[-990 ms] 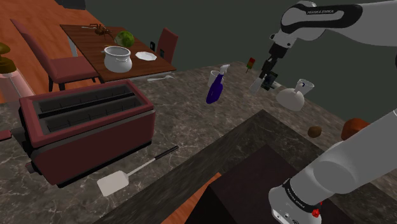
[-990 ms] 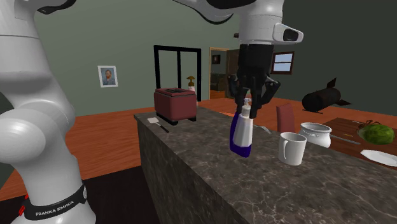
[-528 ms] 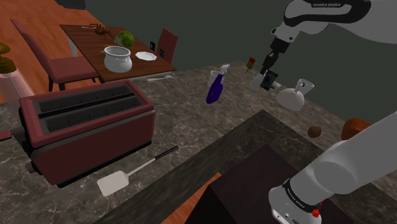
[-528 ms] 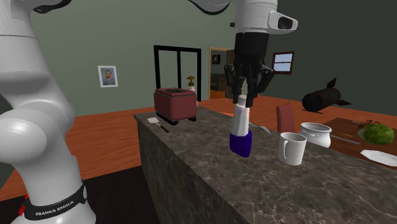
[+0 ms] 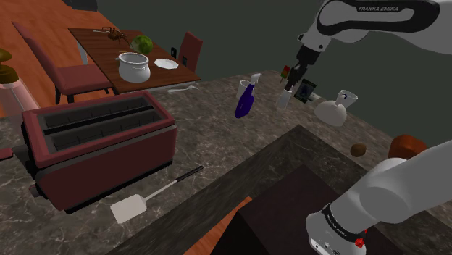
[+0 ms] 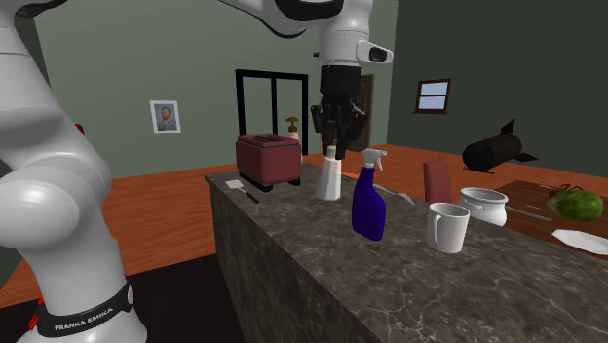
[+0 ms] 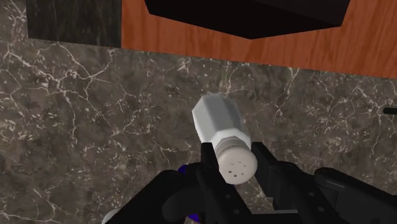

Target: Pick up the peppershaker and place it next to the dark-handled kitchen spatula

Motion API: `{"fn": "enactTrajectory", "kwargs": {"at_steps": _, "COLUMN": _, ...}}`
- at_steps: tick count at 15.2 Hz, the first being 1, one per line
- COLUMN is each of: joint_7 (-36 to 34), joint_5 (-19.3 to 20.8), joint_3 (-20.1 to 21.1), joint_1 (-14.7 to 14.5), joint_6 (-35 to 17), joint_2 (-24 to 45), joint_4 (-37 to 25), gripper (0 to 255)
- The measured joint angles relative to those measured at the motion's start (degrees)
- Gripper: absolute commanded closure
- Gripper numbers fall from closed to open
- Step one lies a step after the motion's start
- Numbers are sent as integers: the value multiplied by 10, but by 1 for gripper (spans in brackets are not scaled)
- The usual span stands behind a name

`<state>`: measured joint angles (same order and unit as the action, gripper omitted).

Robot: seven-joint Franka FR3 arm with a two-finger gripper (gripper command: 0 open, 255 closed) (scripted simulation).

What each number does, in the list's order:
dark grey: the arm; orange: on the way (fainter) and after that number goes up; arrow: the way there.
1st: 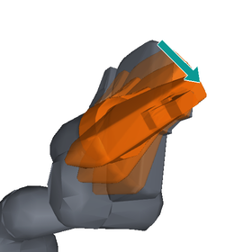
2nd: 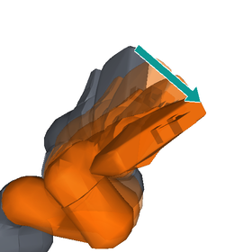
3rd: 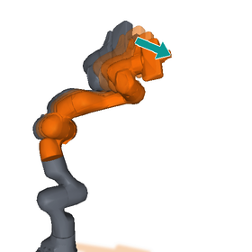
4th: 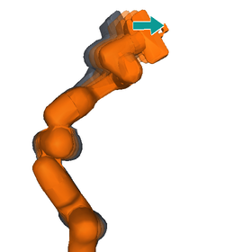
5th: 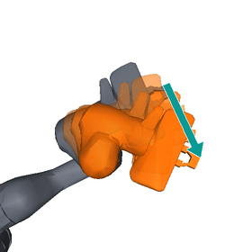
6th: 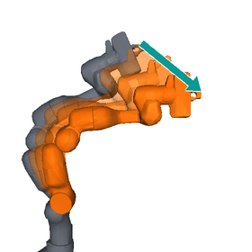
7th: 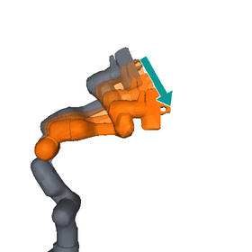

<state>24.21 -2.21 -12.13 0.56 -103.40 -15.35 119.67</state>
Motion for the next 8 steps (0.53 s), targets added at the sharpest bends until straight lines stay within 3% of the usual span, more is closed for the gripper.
{"fn": "enactTrajectory", "kwargs": {"at_steps": 8, "joint_7": -110, "joint_5": -20, "joint_3": 76, "joint_1": -43, "joint_6": -31, "joint_2": -36, "joint_4": 59, "gripper": 255}}
